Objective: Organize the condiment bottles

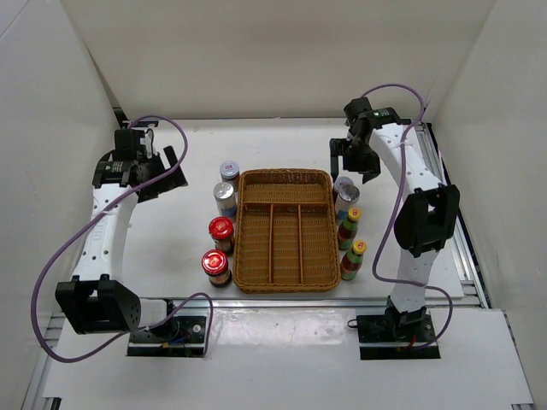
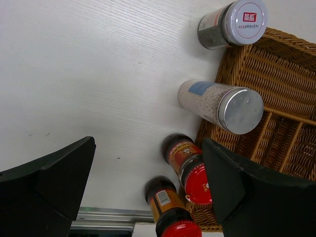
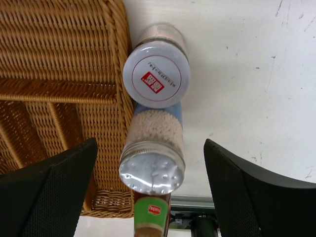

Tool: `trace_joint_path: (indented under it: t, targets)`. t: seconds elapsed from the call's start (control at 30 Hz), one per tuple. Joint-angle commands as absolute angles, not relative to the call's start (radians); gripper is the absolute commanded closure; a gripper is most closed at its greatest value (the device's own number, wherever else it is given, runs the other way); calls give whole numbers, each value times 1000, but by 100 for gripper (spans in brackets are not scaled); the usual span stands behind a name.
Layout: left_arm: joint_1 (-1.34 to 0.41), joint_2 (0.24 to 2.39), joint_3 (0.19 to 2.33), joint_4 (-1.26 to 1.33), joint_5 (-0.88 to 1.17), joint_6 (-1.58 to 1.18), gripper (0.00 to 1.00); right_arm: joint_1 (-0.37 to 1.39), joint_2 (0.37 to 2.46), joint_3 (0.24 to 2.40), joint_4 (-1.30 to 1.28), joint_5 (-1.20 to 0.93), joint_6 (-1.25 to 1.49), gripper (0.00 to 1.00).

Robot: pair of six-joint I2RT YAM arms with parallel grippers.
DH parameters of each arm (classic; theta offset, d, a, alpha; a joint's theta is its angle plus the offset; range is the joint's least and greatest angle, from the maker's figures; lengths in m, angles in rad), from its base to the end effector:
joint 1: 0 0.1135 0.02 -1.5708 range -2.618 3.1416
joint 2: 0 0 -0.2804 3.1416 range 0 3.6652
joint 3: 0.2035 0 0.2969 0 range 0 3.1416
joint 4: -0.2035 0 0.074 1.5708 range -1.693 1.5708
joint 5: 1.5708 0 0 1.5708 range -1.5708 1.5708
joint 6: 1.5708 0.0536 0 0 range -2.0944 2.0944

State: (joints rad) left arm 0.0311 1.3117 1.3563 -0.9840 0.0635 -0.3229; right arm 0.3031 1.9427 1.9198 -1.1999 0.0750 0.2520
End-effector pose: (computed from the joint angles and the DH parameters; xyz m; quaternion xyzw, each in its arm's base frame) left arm 0.3112 0.0063 0.3545 -0.1576 0.9370 -0.0750 0.3026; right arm 0.4378 0.1327 0.3083 -0.0186 0.9841 0.0119 0.1765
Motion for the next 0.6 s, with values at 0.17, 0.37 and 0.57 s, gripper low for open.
trace_joint_path:
  t: [0.17, 0.37, 0.57]
  targets:
    - [34, 1279, 1333, -977, 74, -322, 0, 295, 2032, 1947, -1175, 49, 244, 9]
    - [34, 1270, 1324, -968, 86, -313, 0, 295, 2051, 1937, -1166, 61, 244, 9]
    - [34, 1289, 1324, -968, 104, -313, 0, 295, 2082, 1919, -1155, 83, 244, 11]
